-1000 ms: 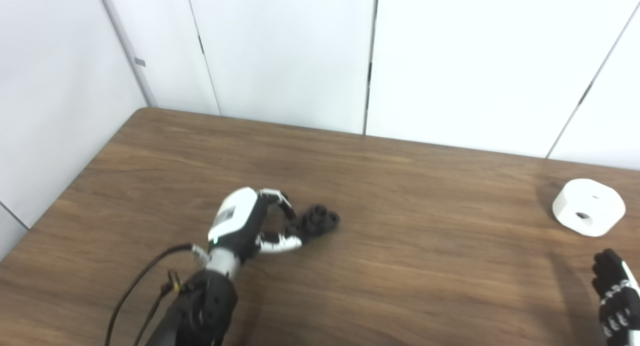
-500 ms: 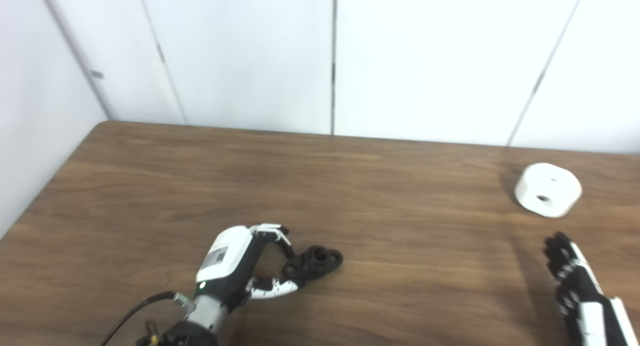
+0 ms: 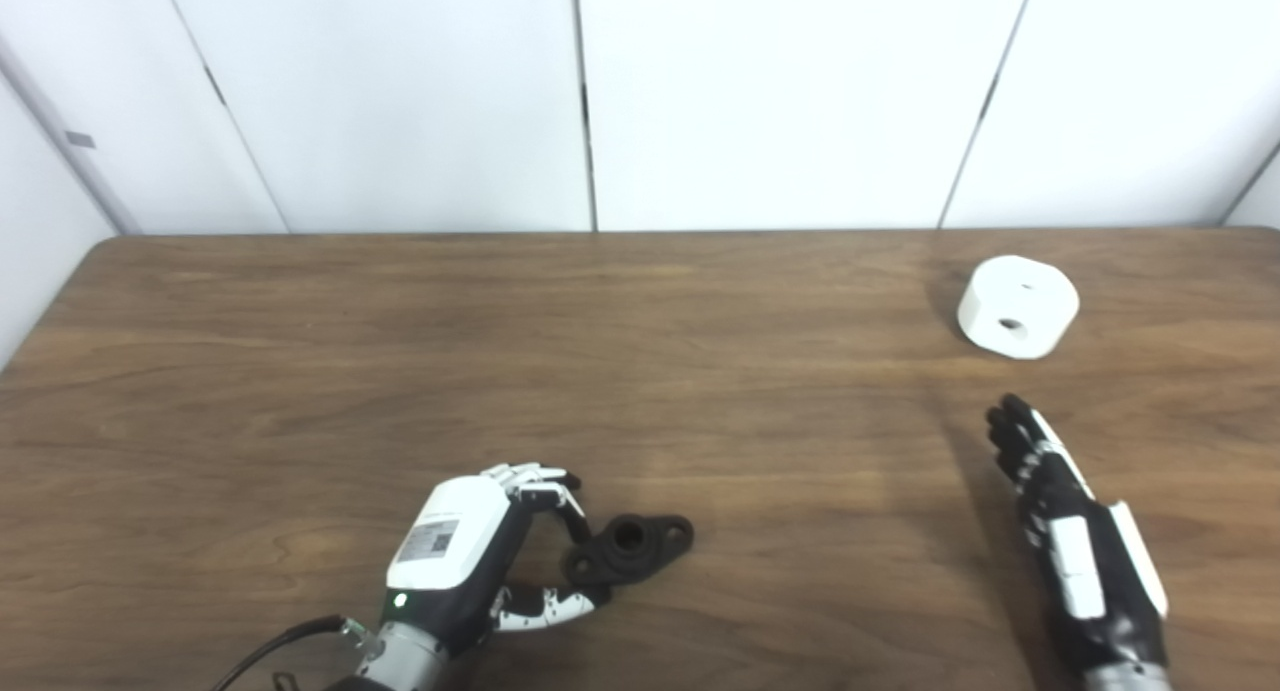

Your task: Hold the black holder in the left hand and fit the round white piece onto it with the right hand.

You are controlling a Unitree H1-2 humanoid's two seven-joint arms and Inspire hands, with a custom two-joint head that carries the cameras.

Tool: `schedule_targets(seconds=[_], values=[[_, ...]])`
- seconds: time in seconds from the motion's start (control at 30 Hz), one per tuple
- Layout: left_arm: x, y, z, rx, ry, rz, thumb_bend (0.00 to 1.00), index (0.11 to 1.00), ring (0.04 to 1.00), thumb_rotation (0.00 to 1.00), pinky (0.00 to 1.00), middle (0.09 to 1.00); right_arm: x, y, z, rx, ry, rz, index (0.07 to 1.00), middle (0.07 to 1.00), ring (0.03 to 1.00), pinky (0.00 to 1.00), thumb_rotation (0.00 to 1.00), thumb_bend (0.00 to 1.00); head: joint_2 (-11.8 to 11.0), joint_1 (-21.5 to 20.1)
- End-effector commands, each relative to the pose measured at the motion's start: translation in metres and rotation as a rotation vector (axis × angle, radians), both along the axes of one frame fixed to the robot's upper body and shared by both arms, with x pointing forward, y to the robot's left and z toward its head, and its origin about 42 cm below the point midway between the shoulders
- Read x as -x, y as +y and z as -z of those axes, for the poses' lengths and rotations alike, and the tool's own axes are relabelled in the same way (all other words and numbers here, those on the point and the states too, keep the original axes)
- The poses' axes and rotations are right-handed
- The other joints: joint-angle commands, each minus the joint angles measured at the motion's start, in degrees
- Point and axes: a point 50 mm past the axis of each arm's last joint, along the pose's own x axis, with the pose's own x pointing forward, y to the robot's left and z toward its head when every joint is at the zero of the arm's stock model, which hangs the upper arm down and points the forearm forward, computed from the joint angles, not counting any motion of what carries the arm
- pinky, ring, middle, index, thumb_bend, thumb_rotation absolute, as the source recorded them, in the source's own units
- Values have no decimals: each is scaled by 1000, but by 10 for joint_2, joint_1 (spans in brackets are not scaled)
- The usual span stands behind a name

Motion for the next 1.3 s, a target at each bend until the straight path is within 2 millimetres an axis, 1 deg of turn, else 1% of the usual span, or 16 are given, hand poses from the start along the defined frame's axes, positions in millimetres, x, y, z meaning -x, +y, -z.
schedule_targets(seconds=[0.0,0.2,0.4,0.63,0.7,0.83,0.97,1.0,1.03,1.07,1.13,1.2,1.23,1.27], values=[[8,-8,16,-16,64,49,517,488,844,46,873,796,3,12,-2,-39,-18,16,920,919,938,961,973,633,0,0],[10,-17,28,13,91,104,515,489,860,47,865,817,4,10,-4,-21,-14,14,925,917,936,954,980,596,3,-9],[9,-22,37,7,90,145,512,489,885,50,886,837,4,7,-4,-11,-8,12,926,920,941,956,980,599,2,-7],[6,-22,39,7,63,116,513,489,874,49,879,825,4,2,-4,-14,0,11,927,921,948,967,987,611,0,-13],[5,-23,38,11,62,108,512,489,875,49,887,824,4,1,-4,-14,-2,10,927,921,949,971,979,625,0,-17],[5,-25,37,10,54,103,513,489,875,49,887,822,3,-2,-7,0,-16,18,921,915,943,965,953,617,-1,-18],[4,-26,36,13,47,99,514,489,873,48,882,819,3,-5,-17,22,-27,21,925,920,947,978,876,621,-3,-24],[4,-26,35,10,47,97,514,489,872,48,879,818,2,-6,-19,22,-31,24,923,919,950,974,825,625,-3,-24],[4,-26,35,8,46,95,514,489,872,48,878,818,2,-7,-21,22,-33,25,921,918,950,964,777,629,-5,-28],[4,-26,34,2,46,94,514,489,872,48,877,819,1,-9,-24,26,-40,29,921,918,950,961,761,630,-5,-29],[4,-25,33,-6,41,91,515,489,869,47,872,818,-1,-13,-31,34,-57,41,925,919,942,928,697,641,-6,-32],[4,-26,32,-10,36,90,516,489,867,47,869,816,-4,-16,-36,47,-74,55,927,917,932,901,658,626,-7,-35],[4,-26,32,-12,34,90,516,489,867,47,867,815,-7,-18,-43,71,-84,66,927,916,930,895,647,622,-8,-37],[3,-26,31,-14,31,90,516,489,867,47,867,815,-11,-22,-50,105,-94,76,926,918,938,931,623,611,-9,-38]])
